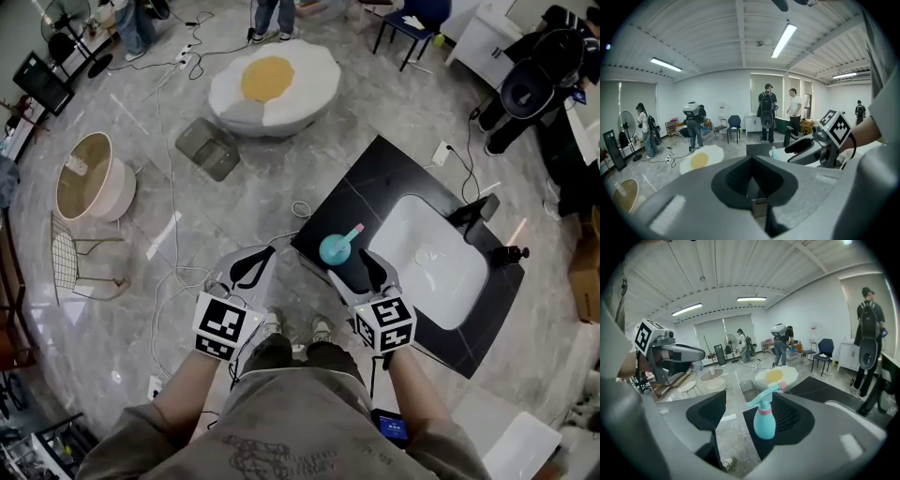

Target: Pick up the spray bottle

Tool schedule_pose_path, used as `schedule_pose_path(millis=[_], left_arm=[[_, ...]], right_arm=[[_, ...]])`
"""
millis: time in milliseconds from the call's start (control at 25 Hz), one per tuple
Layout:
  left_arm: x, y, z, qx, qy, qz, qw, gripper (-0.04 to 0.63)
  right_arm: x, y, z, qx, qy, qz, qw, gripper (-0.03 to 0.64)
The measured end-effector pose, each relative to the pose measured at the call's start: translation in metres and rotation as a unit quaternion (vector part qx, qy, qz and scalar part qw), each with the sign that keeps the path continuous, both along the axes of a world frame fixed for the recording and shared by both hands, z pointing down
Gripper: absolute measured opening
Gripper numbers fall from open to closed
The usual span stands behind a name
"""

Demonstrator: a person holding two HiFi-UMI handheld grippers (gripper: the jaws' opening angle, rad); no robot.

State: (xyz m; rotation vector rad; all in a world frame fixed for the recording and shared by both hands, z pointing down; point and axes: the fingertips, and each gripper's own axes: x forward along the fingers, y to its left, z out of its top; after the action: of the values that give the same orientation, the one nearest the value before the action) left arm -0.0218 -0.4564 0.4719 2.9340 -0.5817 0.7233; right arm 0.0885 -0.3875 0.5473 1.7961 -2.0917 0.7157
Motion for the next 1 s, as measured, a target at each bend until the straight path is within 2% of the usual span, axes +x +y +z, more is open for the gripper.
schedule_pose_path(millis=[360, 720, 1000], left_arm=[[-0.003, -0.010, 0.035, -0.023, -0.017, 0.018, 0.9994, 0.000], [0.003, -0.013, 0.068, -0.038, -0.020, 0.021, 0.9989, 0.000], [0.004, -0.024, 0.084, -0.043, -0.023, 0.028, 0.9984, 0.000]], right_arm=[[0.008, -0.017, 0.036, -0.003, 0.012, 0.091, 0.996, 0.353], [0.014, -0.024, 0.081, -0.021, 0.038, 0.110, 0.993, 0.342], [0.021, -0.039, 0.086, -0.003, 0.061, 0.126, 0.990, 0.316]])
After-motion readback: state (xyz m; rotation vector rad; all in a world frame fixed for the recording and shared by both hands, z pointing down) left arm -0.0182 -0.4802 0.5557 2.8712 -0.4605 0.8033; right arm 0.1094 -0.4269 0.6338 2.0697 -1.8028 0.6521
